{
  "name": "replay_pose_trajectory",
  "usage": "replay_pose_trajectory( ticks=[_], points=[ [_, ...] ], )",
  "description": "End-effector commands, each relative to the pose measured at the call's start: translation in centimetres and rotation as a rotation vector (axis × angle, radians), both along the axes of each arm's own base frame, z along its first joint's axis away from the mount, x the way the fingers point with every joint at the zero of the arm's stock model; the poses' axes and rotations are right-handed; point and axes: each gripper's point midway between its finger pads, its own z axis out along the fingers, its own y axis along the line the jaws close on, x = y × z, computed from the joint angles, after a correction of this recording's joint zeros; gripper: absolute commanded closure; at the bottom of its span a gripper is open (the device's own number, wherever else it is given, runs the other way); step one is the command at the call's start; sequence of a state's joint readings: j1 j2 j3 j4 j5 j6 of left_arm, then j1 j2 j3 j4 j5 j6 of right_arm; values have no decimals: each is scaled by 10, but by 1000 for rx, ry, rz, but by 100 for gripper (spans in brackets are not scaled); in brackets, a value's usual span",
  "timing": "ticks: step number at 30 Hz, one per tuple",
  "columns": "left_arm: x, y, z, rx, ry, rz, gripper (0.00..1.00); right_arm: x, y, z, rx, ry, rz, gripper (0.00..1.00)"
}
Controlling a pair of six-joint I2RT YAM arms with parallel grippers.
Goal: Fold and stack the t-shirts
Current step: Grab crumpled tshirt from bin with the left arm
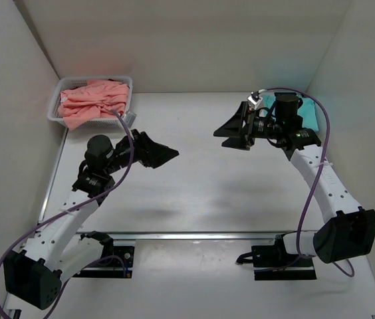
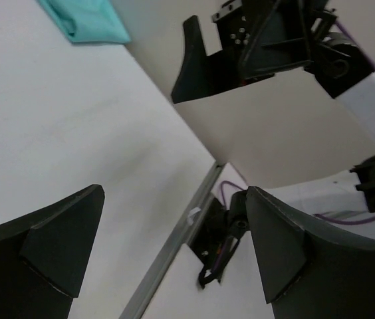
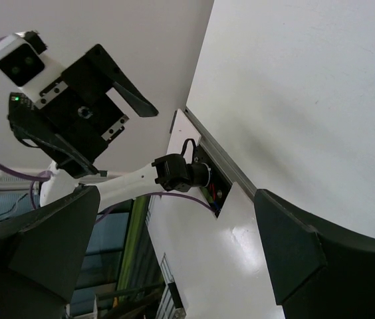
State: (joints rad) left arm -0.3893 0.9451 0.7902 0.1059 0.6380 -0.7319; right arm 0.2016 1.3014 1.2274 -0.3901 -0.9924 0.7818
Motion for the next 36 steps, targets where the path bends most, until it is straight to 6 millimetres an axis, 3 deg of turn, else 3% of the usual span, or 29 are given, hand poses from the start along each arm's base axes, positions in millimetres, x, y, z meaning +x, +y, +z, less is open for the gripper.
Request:
replay_pose_trajectory(
  ticks=[1, 6, 13, 16, 17, 18, 19, 22, 24, 25, 26, 27, 28, 30, 32, 33, 35, 36],
  points=[
    [-18, -2, 10, -119, -39, -101, 2, 2, -1, 16, 10, -83, 1, 1],
    [-37, -3, 23, -211, -102, -199, 1, 0, -6, 21, 41, -110, -12, 1],
    [-45, 4, 36, -245, -194, -191, 1, 3, -6, 16, 42, -85, -3, 1],
    [-46, 4, 36, -249, -201, -187, 29, 7, -9, 18, 47, -97, -9, 1],
    [-41, 5, 35, -243, -192, -168, 72, 7, -11, 15, 47, -90, -16, 1],
    [-32, 5, 25, -221, -142, -128, 94, 9, -12, 15, 51, -78, -20, 1],
    [-29, 5, 24, -210, -141, -112, 100, 10, -13, 19, 49, -97, -19, 1],
    [-31, 3, 28, -219, -159, -109, 100, 15, -14, 19, 39, -105, -22, 1],
    [-29, 10, 22, -229, -154, -55, 93, 18, -15, 16, 44, -90, -12, 0],
    [-29, 22, 34, -273, -193, -23, 98, 18, -15, 17, 47, -88, -8, 1],
    [-29, 24, 25, -280, -168, -28, 100, 20, -17, 16, 50, -94, -10, 1],
    [-27, 27, 28, -299, -169, -31, 100, 22, -19, 15, 53, -87, -16, 0],
    [-21, 23, 21, -292, -133, -41, 100, 23, -18, 18, 57, -93, -14, 1],
    [-15, 11, 29, -262, -120, -99, 100, 28, -21, 17, 67, -93, -22, 1],
    [18, -1, -9, -127, 70, -50, 100, 29, -23, 15, 73, -83, -25, 0],
    [25, -2, 3, -101, 55, -23, 100, 30, -24, 17, 77, -77, -25, 0],
    [41, -2, 2, -59, 93, -6, 100, 34, -34, 15, 68, -60, -55, 1],
    [51, 8, 6, -83, 107, 22, 100, 38, -43, 15, 62, -50, -86, 1]
  ],
)
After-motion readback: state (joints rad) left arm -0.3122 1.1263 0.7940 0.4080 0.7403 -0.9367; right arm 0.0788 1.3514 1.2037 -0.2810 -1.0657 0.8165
